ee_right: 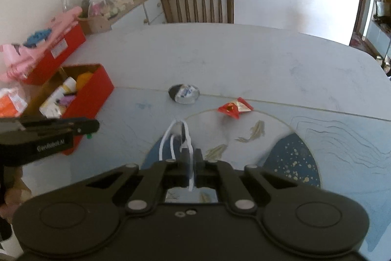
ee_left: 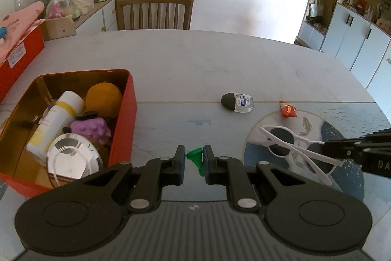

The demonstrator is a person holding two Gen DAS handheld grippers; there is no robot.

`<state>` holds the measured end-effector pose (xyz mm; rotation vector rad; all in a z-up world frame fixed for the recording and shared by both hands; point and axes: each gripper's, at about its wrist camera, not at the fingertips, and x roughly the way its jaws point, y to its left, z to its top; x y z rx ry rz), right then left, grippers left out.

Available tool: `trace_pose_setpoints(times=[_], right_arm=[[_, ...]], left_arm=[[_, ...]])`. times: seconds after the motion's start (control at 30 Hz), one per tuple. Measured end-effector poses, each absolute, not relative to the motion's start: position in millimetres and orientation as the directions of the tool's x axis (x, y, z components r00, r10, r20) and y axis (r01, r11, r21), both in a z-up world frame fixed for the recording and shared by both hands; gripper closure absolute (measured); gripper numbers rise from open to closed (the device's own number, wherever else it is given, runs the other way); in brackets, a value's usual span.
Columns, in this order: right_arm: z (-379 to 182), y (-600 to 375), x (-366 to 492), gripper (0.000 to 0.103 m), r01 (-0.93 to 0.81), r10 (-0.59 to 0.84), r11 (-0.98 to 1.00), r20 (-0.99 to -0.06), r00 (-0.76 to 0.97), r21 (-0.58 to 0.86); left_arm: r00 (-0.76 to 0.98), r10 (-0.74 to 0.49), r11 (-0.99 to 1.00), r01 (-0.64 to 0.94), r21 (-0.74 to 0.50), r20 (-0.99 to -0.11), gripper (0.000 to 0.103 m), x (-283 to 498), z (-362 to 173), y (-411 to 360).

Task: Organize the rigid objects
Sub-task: 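Carry the green piece in the left gripper and sunglasses in the right toward the red tin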

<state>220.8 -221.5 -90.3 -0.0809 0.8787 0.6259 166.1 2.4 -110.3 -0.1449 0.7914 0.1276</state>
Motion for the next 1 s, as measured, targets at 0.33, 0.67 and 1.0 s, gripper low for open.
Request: trace_pose_setpoints(times=[0.33, 0.67, 1.0], right_arm=[[-44, -198, 198, 0.101, -0.592, 0.542, 0.787, -0.655, 0.527, 0.176], [-13, -151, 183, 0.101, -0.633, 0.597, 0.753, -0.592, 0.542, 0.179], [-2, -90, 171, 0.101, -0.667, 0.617, 0.728, -0.571, 0.541, 0.156]], left_arm=[[0.729, 0.032, 0.985, -0.14, -0.103, -0.684, 0.089, 143, -77, 18], [0.755, 0.071, 0.98, -0.173, -0.094, -0.652, 0.089, 125, -50, 59], [0.755, 0.105, 0.973, -0.212, -0.09, -0.647, 0.088, 118, -31, 125]])
